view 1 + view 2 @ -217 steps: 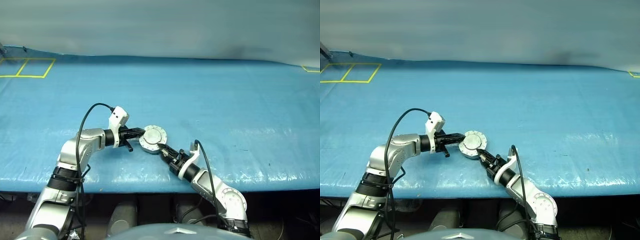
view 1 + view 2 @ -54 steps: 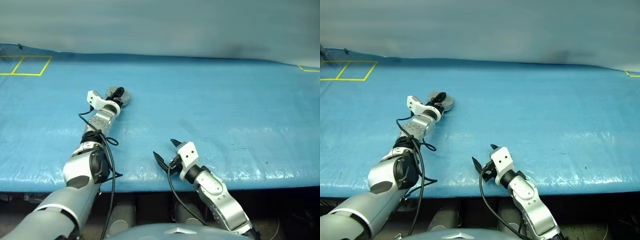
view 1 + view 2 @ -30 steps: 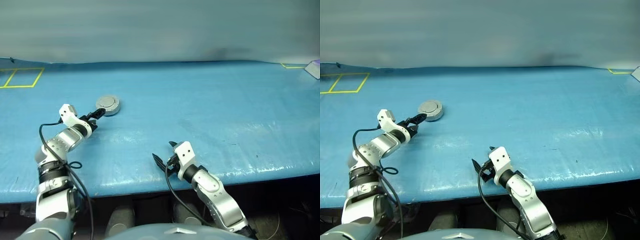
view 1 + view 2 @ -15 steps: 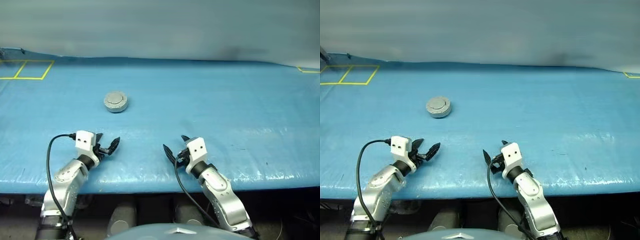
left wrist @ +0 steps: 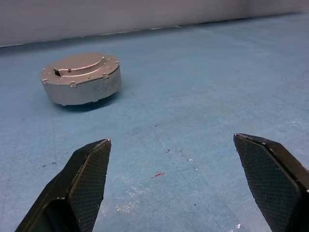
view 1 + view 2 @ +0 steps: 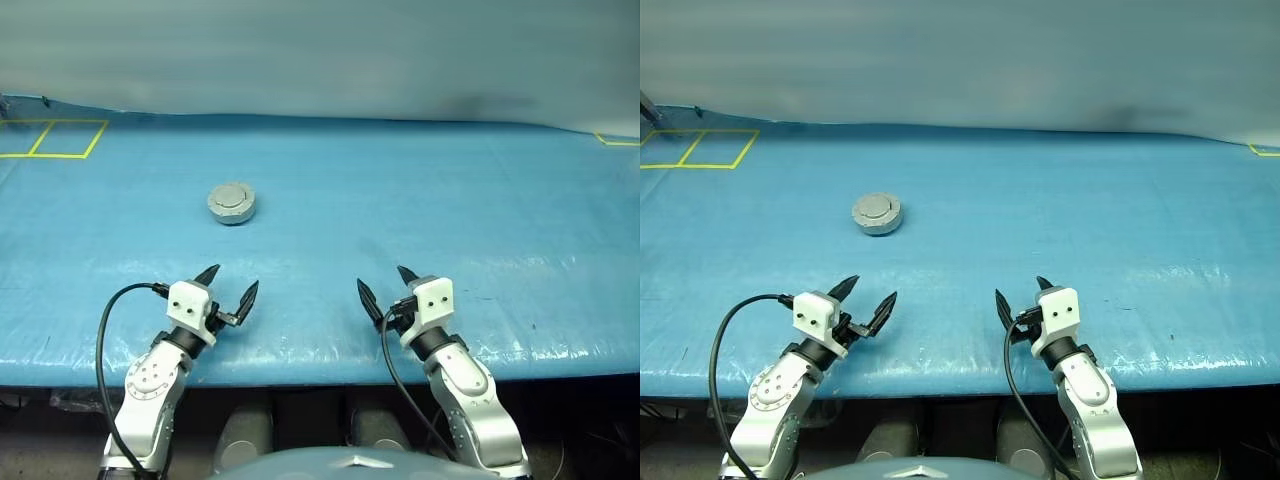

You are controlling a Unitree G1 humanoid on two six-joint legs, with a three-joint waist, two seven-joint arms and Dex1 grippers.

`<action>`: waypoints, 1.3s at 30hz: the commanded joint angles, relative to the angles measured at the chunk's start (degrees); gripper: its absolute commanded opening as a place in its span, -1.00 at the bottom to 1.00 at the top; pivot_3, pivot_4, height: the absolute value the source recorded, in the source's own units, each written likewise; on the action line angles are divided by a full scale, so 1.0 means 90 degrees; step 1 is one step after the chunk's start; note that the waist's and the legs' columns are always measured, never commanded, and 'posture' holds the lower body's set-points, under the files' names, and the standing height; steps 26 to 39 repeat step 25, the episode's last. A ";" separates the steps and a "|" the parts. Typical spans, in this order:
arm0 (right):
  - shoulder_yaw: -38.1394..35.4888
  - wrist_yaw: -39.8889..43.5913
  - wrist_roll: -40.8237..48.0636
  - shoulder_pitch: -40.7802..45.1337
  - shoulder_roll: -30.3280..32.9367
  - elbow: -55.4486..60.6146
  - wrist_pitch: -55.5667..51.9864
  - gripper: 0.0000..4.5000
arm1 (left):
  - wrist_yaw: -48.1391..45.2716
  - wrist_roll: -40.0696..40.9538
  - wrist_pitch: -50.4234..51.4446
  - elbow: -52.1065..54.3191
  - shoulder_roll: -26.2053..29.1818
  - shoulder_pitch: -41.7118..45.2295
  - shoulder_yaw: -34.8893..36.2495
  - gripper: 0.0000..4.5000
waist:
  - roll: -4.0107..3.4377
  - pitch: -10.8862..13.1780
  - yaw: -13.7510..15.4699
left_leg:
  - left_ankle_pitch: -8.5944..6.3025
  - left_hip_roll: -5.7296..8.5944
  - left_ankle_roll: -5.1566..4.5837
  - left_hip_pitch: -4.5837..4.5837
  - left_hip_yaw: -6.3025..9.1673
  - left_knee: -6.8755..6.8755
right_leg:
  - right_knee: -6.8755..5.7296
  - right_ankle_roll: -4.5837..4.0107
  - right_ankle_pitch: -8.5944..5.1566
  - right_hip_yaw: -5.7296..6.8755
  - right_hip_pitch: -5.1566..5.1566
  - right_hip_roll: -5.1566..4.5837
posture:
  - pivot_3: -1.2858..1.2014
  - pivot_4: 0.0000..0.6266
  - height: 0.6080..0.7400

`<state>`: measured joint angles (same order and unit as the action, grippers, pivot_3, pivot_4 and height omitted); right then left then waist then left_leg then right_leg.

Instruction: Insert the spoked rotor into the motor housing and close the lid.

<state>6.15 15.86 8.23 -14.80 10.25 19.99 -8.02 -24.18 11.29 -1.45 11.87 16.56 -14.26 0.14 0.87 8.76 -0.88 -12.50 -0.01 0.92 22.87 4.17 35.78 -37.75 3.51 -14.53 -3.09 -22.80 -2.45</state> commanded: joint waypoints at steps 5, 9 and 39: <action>0.0050 0.0247 0.0113 0.0176 0.0088 0.0206 -0.0077 1.00 | -0.0012 -0.0102 -0.0194 0.0365 0.0014 -0.0085 -0.0025 0.98 | 0.0000 0.0001 -0.0007 | 0.0000 0.0000 -0.0001 0.0000 0.0000 0.0002 | 0.0000 0.0001 0.0000 0.0001 0.0002 0.0000 | 0.03 -0.52 1.00; 0.0081 0.0307 0.0103 0.0193 0.0115 0.0202 -0.0136 1.00 | -0.0016 -0.0084 -0.0203 0.0341 -0.0045 -0.0083 0.0006 0.98 | 0.0000 0.0001 -0.0005 | -0.0001 0.0000 -0.0002 0.0001 0.0001 0.0003 | 0.0000 0.0001 0.0000 0.0002 0.0002 0.0000 | 0.03 -0.52 1.00; 0.0063 0.0332 0.0080 0.0241 0.0092 0.0112 -0.0188 1.00 | -0.0157 -0.0056 -0.0235 0.0123 -0.0008 0.0063 0.0157 0.98 | 0.0000 0.0002 -0.0011 | -0.0001 0.0001 -0.0002 0.0000 0.0005 0.0008 | -0.0001 0.0001 0.0001 0.0007 0.0006 0.0001 | 0.03 -0.52 1.00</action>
